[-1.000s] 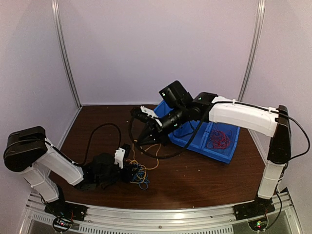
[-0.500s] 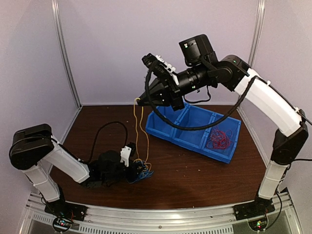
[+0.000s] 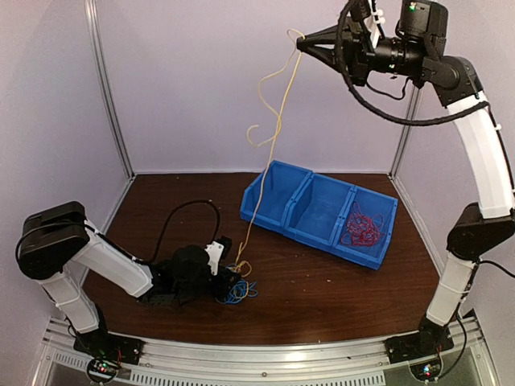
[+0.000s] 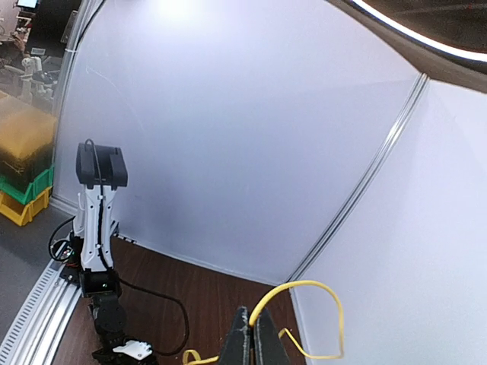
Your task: Untangle the cables
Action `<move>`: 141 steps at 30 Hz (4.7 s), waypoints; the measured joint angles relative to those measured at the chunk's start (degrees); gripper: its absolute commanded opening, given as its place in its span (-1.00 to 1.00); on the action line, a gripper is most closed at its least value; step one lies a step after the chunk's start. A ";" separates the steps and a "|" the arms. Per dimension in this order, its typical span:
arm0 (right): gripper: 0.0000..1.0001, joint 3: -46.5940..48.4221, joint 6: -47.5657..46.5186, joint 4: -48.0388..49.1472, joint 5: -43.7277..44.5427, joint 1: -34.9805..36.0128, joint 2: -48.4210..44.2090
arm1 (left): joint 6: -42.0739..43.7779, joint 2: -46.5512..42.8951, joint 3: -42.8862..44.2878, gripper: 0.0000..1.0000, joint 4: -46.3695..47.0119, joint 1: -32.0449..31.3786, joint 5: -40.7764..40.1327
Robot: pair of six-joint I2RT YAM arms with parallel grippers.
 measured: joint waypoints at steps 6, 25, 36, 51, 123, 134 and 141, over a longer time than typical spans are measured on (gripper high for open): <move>-1.00 4.90 4.04 5.25 -0.33 -0.66 -1.42 | 0.68 0.00 0.02 -0.37 -1.97 0.39 -0.44; -1.00 8.83 14.73 15.82 -1.51 -18.75 -2.40 | -0.92 -7.32 -5.77 -0.12 -9.25 6.40 -5.66; -1.00 4.98 13.60 16.85 -1.36 -19.47 -2.80 | -1.18 -11.56 -7.19 0.00 -10.88 6.40 -6.71; -1.00 -13.00 7.26 15.56 3.45 -22.84 -2.91 | -1.81 -20.65 -5.46 0.09 -18.53 6.38 -6.40; -1.00 -54.01 11.96 33.40 3.45 -26.12 -3.96 | -3.08 -29.66 -8.17 0.11 -22.10 6.34 -9.25; -1.00 -58.60 0.70 24.63 9.40 -26.12 -0.28 | -3.30 -30.95 -10.08 0.11 -22.29 6.34 -9.49; -1.00 -59.17 -3.52 16.79 12.48 -25.97 2.99 | -3.50 -30.86 -10.47 0.11 -21.99 6.34 -9.51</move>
